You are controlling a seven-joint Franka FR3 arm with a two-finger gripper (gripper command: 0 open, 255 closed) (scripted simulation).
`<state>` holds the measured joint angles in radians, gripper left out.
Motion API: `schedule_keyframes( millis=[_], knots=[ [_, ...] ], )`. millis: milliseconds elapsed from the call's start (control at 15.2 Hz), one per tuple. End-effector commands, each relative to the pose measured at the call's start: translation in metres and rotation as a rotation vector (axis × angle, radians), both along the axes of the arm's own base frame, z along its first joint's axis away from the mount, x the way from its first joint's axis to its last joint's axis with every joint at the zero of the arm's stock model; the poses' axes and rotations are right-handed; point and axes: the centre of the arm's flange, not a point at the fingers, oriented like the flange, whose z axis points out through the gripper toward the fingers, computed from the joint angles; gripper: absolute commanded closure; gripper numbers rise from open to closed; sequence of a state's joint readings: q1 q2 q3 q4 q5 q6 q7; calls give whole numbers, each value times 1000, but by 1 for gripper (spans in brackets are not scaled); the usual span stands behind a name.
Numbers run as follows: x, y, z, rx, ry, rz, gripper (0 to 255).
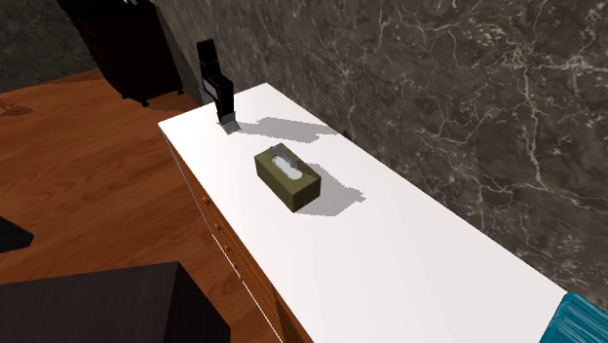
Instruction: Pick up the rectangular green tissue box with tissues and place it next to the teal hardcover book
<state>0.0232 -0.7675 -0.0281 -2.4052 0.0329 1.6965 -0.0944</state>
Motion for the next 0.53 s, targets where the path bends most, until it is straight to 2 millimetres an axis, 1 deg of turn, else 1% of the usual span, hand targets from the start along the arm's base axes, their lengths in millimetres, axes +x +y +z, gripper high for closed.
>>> schedule_keyframes(
  millis=[0,462],
  knots=[
    [0,0,0,0,0,0,0],
    [16,61,-60,53,-15,-16,0]
  ],
)
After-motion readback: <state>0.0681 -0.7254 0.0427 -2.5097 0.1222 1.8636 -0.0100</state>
